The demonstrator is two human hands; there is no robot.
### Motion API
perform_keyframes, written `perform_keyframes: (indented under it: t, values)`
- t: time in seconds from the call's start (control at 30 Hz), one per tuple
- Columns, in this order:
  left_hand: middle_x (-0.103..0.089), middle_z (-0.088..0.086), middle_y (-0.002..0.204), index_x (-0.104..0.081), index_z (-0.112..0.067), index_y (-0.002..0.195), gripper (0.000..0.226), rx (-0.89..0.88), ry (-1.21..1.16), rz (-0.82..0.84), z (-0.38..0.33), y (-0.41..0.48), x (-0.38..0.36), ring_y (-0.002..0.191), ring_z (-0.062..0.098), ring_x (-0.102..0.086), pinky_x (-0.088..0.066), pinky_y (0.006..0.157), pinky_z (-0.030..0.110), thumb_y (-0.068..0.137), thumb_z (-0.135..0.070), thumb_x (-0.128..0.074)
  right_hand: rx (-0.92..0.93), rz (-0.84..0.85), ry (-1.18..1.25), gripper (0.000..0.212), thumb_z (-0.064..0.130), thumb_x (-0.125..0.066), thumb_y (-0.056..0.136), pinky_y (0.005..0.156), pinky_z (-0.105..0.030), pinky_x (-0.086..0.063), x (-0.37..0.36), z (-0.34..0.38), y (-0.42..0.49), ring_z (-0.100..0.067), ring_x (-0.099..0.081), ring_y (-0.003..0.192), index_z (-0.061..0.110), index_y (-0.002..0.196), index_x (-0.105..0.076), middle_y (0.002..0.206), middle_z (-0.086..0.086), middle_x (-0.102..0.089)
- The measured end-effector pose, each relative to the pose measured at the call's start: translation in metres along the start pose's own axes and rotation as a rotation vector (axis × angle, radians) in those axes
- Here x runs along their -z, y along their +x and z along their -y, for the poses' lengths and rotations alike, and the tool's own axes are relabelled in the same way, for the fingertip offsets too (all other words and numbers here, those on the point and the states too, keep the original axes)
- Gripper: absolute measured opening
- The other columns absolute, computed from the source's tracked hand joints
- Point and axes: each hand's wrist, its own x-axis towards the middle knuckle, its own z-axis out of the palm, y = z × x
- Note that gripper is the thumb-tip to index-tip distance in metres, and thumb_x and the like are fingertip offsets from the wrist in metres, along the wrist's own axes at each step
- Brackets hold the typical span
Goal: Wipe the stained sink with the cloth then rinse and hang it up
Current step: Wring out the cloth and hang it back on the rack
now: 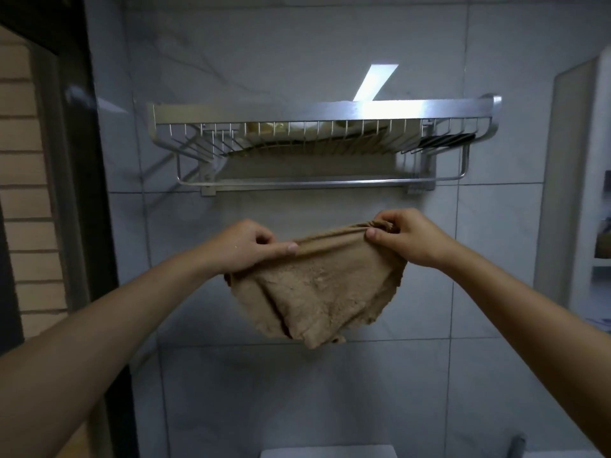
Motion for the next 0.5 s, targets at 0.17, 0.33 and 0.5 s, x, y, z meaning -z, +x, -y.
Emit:
perform_keyframes:
  t: [0.17,0.33,0.5]
  values:
    - [-0.052,-0.013,0.059,-0.059,-0.025,0.064,0.045,0.015,-0.017,0.186,0.007,-0.006,0.040,0.057,0.003,-0.048,-0.038,0.056,0.022,0.072,-0.066,-0.074,0.045,-0.152,-0.047,0.018,0.038,-0.061,0.095,0.064,-0.027,-0.043,0.023,0.004,0.010,-0.010,-0.061,0.076,0.024,0.085,-0.065,0.079,0.002,-0.065]
    - [-0.067,-0.004,0.076,-0.065,-0.017,0.085,0.008,0.052,-0.529,-0.080,0.003,-0.003,0.073,0.073,0.011,-0.061,-0.050,0.065,0.025,0.091,-0.021,-0.069,0.096,-0.076,0.000,0.015,0.040,-0.061,0.095,0.069,-0.026,-0.045,0.038,0.034,0.020,-0.008,-0.062,0.079,0.028,0.087,-0.067,0.083,0.005,-0.065]
    - [-0.068,-0.003,0.078,-0.068,-0.014,0.099,0.008,0.037,-0.600,-0.324,-0.012,-0.002,0.124,0.066,0.008,-0.062,-0.048,0.054,0.022,0.092,-0.016,-0.067,0.236,-0.148,0.045,0.011,0.035,-0.063,0.094,0.070,-0.025,-0.045,0.068,0.083,0.037,-0.005,-0.061,0.076,0.027,0.087,-0.067,0.084,0.003,-0.066]
